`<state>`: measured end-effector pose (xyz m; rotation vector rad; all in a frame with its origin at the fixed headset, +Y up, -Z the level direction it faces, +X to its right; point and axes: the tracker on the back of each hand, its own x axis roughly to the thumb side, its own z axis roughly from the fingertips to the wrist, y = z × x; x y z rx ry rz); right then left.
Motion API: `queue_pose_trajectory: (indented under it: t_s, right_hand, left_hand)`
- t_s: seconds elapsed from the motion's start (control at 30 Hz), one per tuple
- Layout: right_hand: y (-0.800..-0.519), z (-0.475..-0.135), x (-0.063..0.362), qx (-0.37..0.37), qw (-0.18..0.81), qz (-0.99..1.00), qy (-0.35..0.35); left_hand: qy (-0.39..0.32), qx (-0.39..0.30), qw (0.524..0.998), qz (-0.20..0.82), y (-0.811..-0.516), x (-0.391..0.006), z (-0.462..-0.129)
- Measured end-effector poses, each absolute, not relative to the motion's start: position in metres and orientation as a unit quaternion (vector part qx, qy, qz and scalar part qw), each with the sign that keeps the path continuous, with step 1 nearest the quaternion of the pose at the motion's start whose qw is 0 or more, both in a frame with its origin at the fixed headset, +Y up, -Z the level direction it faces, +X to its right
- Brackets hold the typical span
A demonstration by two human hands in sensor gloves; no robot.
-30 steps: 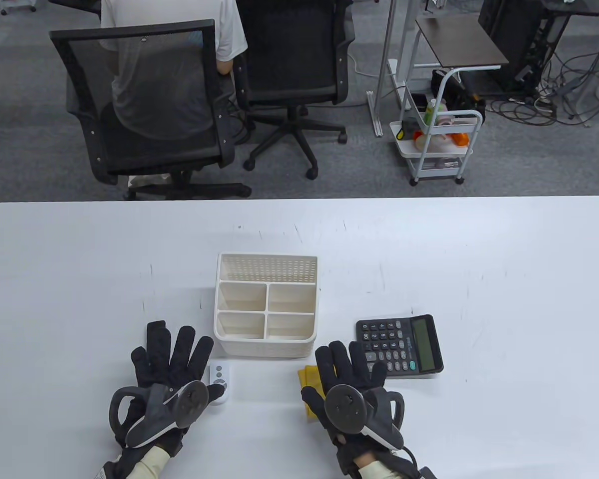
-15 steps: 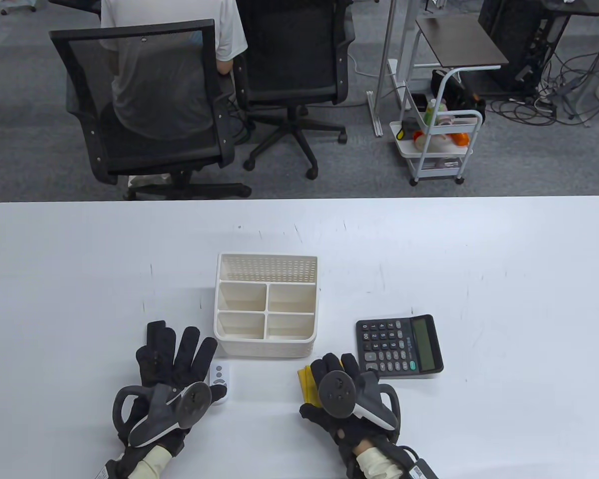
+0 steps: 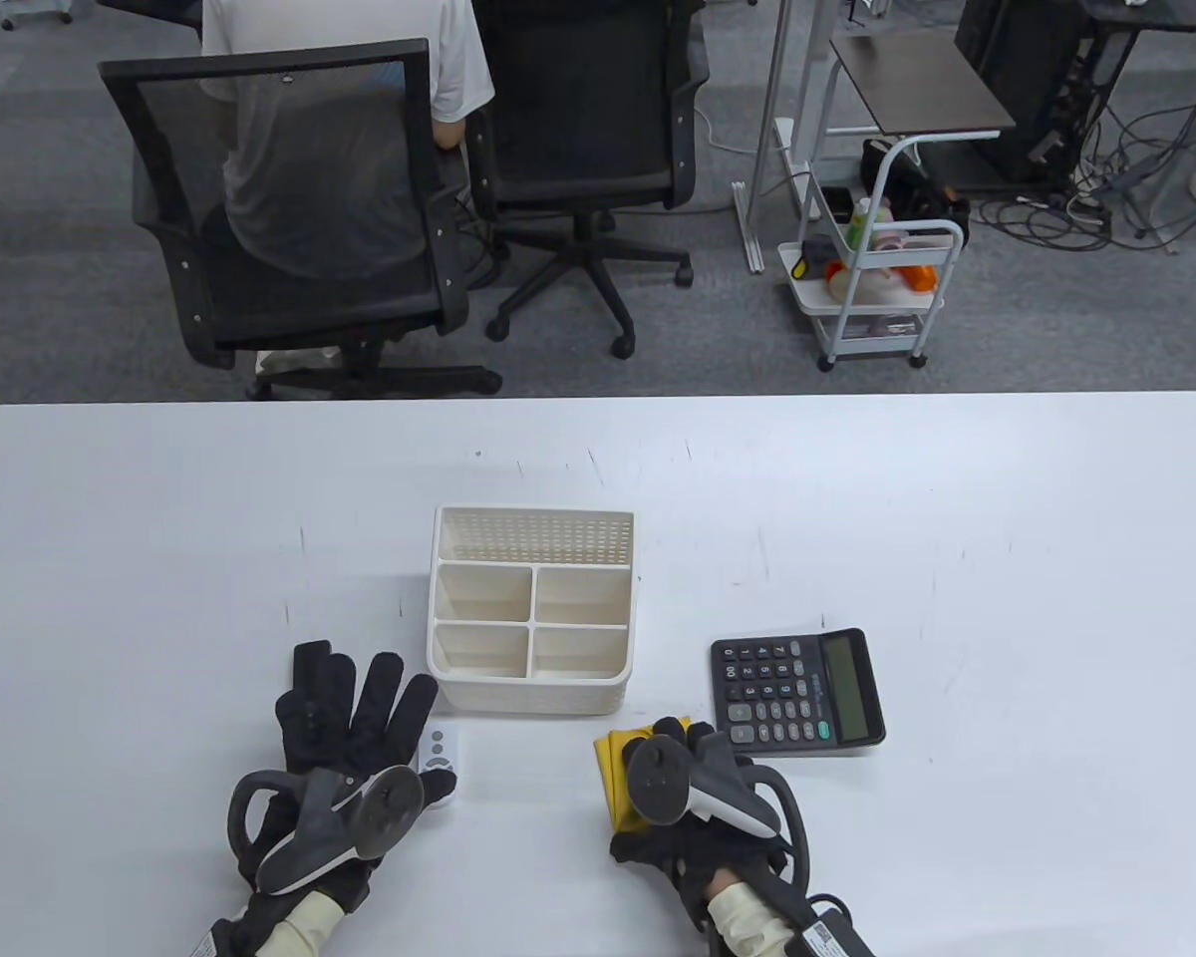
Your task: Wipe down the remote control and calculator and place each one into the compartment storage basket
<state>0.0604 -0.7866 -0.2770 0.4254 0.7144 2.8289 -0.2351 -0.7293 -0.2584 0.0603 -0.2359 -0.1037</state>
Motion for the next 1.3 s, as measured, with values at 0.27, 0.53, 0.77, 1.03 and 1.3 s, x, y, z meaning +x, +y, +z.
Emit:
queue_pose_trajectory:
  t_s: [0.27,0.53,0.77,1.03,1.3]
  right_hand:
    - [-0.778,-0.276,0.053,0.161,0.067,0.973,0.148]
    - [-0.766,-0.274,0.048,0.169,0.026,0.984,0.044]
    - [-0.757,-0.279,0.067,0.126,0.141,0.98,0.054]
    - [-0.733,-0.276,0.088,0.11,0.305,0.945,0.027]
    - [-0.712,-0.265,0.092,0.166,0.401,0.898,-0.078]
  left_hand:
    - [-0.125,0.035,0.991,-0.046,-0.728,-0.232,-0.256]
    - [-0.121,0.03,0.991,-0.051,-0.728,-0.233,-0.256]
    - [-0.12,0.03,0.991,-0.052,-0.728,-0.233,-0.256]
    - [-0.121,0.033,0.991,-0.053,-0.727,-0.23,-0.255]
    - [-0.112,0.024,0.992,-0.053,-0.727,-0.231,-0.254]
